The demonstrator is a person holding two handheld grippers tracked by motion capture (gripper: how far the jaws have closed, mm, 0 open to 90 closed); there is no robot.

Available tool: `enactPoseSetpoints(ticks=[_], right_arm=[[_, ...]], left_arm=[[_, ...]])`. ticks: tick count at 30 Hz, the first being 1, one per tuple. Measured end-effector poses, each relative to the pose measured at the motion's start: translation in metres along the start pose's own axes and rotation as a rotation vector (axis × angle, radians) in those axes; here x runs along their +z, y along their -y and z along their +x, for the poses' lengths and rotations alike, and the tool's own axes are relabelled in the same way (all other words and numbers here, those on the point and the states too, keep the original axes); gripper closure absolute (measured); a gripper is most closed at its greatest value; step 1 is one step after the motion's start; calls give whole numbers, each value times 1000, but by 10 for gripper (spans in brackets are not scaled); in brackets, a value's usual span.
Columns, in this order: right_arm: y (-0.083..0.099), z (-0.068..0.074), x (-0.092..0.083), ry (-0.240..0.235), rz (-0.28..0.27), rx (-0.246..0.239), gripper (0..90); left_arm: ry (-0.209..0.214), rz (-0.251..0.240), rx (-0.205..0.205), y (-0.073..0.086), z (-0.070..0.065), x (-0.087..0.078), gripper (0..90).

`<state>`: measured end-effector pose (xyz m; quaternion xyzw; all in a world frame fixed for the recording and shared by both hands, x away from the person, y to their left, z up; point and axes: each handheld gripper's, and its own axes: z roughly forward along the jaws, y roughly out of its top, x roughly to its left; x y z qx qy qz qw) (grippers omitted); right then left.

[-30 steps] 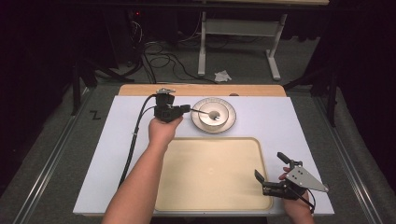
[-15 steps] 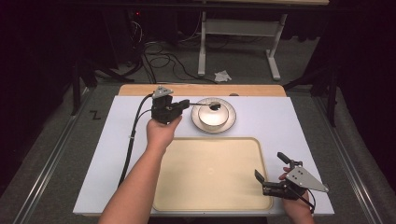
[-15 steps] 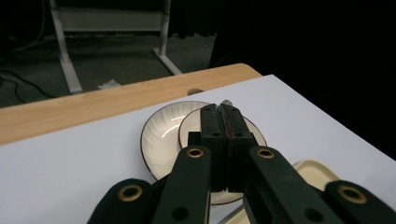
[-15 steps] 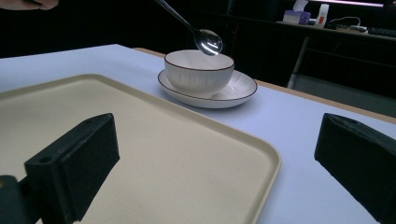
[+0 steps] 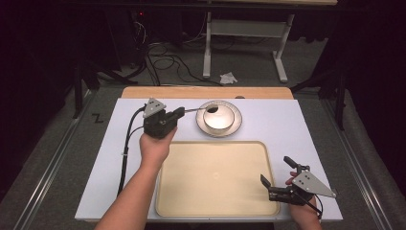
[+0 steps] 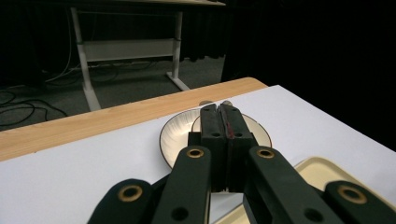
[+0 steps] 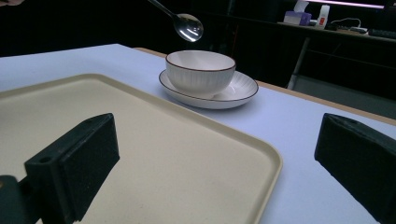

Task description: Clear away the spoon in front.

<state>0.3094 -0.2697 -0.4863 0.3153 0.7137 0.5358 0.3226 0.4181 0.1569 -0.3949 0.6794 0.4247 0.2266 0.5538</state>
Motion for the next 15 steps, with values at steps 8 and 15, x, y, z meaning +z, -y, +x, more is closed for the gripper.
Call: enactPoseSetpoints(ticks=[8,15], right_arm=[[0,1,1,1,4,-3,4],[0,2,1,-2,5,-1,4]], left_arm=[[-2,-30,-12,21,5,-27,898],[0,-45,-20,34,7,-42,898]])
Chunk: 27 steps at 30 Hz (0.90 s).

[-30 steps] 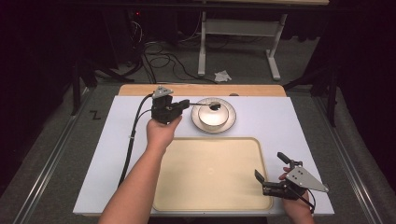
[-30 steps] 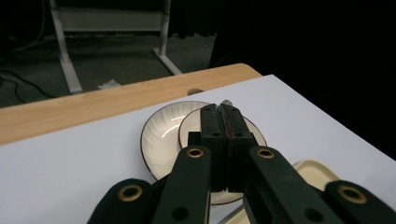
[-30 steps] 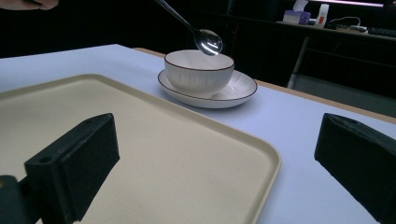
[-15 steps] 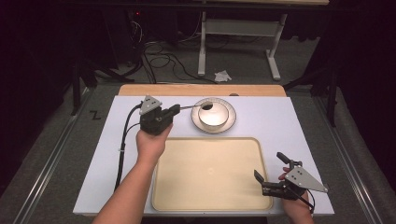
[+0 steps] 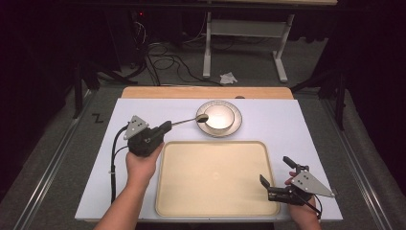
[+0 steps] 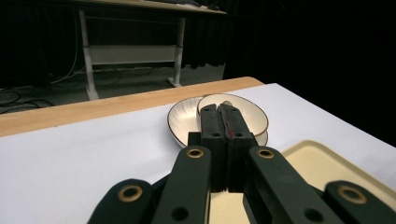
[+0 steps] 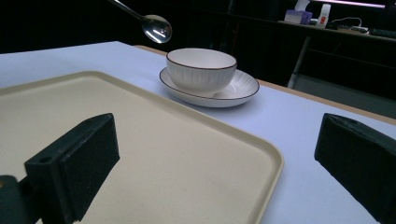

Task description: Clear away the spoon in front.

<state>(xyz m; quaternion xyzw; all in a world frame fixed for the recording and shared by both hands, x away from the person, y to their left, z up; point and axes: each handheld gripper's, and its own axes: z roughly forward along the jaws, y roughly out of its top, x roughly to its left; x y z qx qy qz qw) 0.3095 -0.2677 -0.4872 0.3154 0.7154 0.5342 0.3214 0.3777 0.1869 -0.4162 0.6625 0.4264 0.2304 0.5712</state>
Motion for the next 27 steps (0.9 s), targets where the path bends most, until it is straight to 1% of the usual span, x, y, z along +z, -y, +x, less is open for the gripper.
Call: enactPoseSetpoints(ticks=[1,3,4,7,8,12,13,15,16,18,20,21,22,23,24,25,27], right_arm=[[0,0,0,3,3,-3,4],[0,0,0,1,4,-11,4],[0,0,0,1,5,-9,4],[0,0,1,0,6,-12,4],[0,0,1,0,6,-12,4],[0,0,1,0,10,-11,4],[0,0,1,0,10,-11,4],[0,1,1,2,12,-9,3],[0,1,1,2,12,-9,3],[0,0,1,3,12,-17,4],[0,0,1,2,12,-17,4],[0,0,1,2,13,-17,4],[0,0,1,2,13,-17,4],[0,0,1,2,13,-17,4],[0,0,1,2,12,-16,4],[1,1,1,0,13,-15,4],[1,1,1,0,14,-15,3]], left_arm=[[1,-4,1,4,-1,-5,898],[0,-6,6,8,-2,-11,898],[0,-6,6,8,-2,-11,898],[3,-9,11,18,-5,-21,898],[3,-9,11,18,-5,-21,898],[12,-13,14,28,-11,-34,899],[12,-13,14,28,-11,-34,899],[14,-8,20,36,-16,-41,898],[14,-8,20,36,-16,-41,898],[21,-7,22,45,-21,-48,898],[20,-7,28,47,-23,-51,898],[18,-6,44,53,-27,-55,898],[18,-6,44,53,-27,-55,898],[18,-4,50,56,-29,-58,898],[22,-7,49,59,-30,-59,899],[27,-11,45,66,-33,-63,898],[29,-15,42,68,-33,-64,898]])
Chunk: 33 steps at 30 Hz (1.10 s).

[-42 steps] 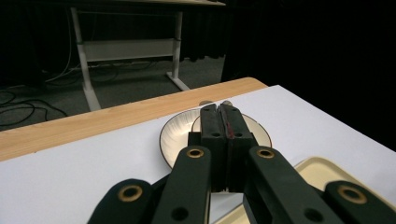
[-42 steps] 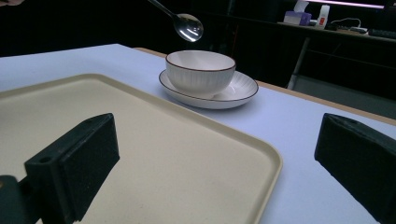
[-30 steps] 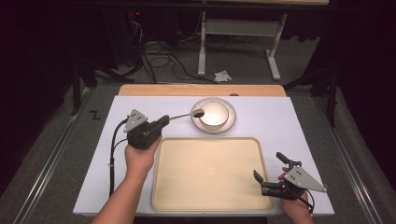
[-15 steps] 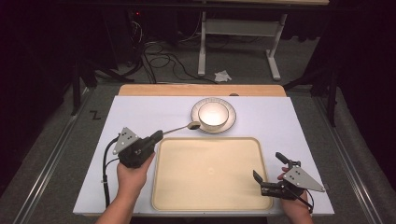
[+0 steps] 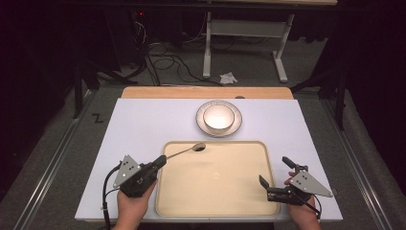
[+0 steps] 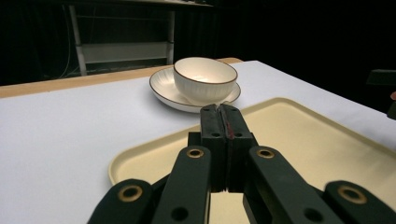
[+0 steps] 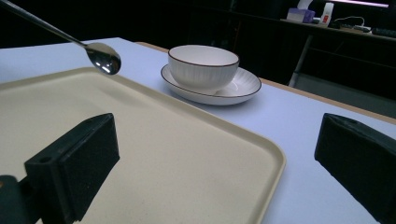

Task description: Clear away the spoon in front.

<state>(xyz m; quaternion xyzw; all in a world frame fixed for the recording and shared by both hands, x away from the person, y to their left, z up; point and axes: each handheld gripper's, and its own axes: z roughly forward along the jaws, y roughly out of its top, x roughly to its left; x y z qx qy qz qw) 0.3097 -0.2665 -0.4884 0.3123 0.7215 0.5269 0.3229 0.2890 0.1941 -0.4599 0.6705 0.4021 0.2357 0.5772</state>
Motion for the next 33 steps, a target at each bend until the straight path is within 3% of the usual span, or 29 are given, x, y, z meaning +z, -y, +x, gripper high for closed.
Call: enactPoseSetpoints(ticks=[2,3,4,10,16,19,21,22,25,26,27,28,33], right_arm=[[0,0,0,-2,-1,-1,4],[0,0,0,-1,-2,-1,4],[0,0,0,-1,0,-6,4],[0,0,2,-1,12,-11,4],[1,0,2,-2,16,-12,4],[1,0,2,-4,16,-14,4],[1,0,2,-2,18,-12,4],[1,0,2,-2,18,-12,4],[1,0,2,-3,18,-13,4],[1,1,3,-7,21,-12,4],[1,1,3,-7,21,-12,4],[1,1,3,-11,19,-14,4],[1,1,3,-13,18,-17,4]], left_arm=[[26,-5,-41,7,-1,-2,898],[35,2,-47,9,-2,-2,898],[35,12,-25,11,-5,0,898],[50,21,-40,14,-3,5,898],[78,27,-95,18,3,5,898],[131,41,-165,20,9,8,898],[147,47,-184,21,10,9,898],[191,74,-230,25,15,13,897],[206,96,-258,29,18,16,898],[233,108,-296,32,21,19,897],[233,108,-296,32,21,19,897],[246,113,-333,35,23,21,897],[273,132,-380,40,23,25,897]])
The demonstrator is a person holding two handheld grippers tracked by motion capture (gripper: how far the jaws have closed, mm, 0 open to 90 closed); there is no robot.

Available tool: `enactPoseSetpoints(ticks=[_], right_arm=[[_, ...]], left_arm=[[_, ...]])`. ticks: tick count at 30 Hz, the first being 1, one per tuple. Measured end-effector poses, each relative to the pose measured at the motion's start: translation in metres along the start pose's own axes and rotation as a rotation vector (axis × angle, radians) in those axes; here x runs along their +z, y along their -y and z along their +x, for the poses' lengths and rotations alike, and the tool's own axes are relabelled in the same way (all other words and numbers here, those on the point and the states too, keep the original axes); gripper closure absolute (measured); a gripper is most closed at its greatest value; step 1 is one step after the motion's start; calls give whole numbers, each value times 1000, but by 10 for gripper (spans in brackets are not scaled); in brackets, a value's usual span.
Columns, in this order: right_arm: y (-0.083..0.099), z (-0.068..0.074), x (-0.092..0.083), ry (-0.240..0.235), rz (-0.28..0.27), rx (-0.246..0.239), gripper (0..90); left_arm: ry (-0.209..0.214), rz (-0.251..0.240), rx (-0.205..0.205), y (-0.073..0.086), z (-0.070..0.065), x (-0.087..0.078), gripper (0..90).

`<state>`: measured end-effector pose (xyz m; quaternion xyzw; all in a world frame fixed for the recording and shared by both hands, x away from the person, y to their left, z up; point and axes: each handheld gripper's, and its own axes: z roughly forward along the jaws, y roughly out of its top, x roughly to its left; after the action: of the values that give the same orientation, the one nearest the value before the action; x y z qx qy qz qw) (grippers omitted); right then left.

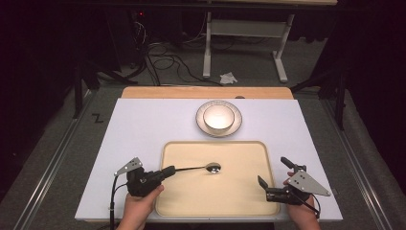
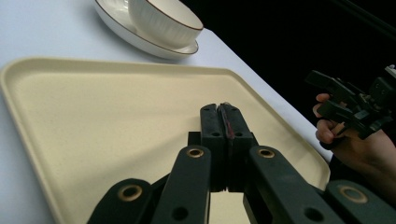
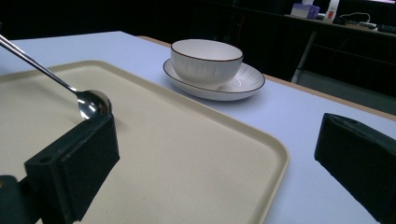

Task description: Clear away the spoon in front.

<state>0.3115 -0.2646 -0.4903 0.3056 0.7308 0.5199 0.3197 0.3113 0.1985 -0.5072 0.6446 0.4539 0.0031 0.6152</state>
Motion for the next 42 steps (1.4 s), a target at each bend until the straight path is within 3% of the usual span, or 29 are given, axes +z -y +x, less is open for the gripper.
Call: enactPoseSetpoints(ticks=[3,10,19,27,36,42], right_arm=[[0,0,0,-1,-1,-2,4],[0,0,0,-5,0,2,3],[0,-1,0,-7,2,-2,4],[0,0,0,-7,5,1,4],[0,0,0,-4,5,1,3],[0,0,0,-8,4,1,4]], left_arm=[[0,10,4,1,-1,2,896],[6,35,-33,5,3,8,888],[-55,77,-90,9,14,9,852],[-78,95,-108,11,18,9,829],[-122,100,-65,8,15,7,645],[-146,98,-27,7,14,6,618]])
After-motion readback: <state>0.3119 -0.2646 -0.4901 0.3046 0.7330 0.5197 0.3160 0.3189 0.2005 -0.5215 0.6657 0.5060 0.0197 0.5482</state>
